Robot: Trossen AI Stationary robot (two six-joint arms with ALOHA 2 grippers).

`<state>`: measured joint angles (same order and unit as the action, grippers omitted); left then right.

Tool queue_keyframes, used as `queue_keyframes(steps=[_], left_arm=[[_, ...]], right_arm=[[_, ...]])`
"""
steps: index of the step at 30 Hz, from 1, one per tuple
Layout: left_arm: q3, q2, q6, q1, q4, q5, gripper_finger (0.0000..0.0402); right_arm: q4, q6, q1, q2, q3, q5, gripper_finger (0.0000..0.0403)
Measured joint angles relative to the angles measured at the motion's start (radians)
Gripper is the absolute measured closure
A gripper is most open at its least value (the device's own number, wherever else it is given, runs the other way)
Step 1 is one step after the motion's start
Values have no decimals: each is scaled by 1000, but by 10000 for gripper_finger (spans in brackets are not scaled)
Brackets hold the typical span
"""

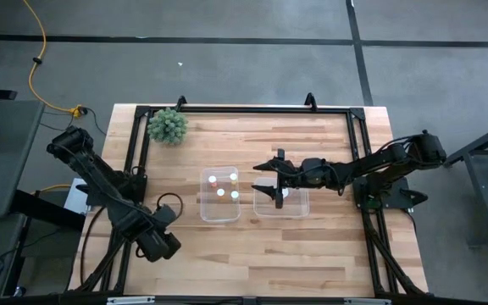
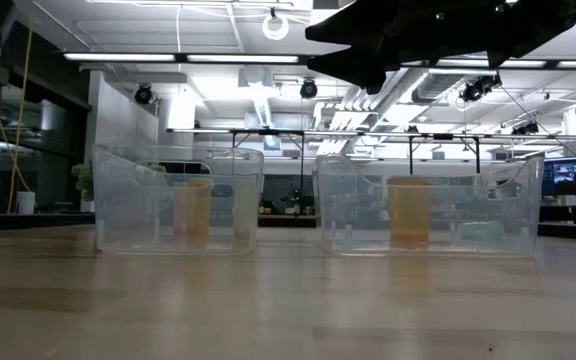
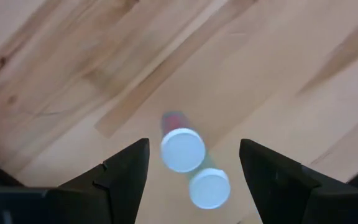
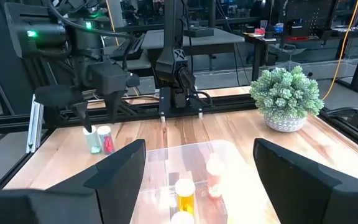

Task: Pick and place medicine bottles into bin by pill shape (circle, oval)
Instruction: Put the blue capsule bottle into the right transparent bin

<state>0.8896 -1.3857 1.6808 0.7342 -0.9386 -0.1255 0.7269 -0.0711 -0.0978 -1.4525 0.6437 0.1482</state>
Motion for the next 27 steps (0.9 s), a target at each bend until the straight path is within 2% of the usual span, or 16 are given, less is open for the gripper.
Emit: queue_keyframes(steps=[3,6,13,20,27], left_arm=[[-22,0,51,17,-3,-22,161],[-63,0,79,23,10,12,161],[-80,0,47,12,28,-21,161],[-80,0,47,13,28,26,163],[-80,0,62,21,32,31,210]], right_arm=[[0,0,0,0,0,0,112],[0,-9,0,0,0,0,112],[1,-8,0,0,0,0,112],[1,-8,0,0,0,0,112],[-5,-8,0,0,0,0,112]])
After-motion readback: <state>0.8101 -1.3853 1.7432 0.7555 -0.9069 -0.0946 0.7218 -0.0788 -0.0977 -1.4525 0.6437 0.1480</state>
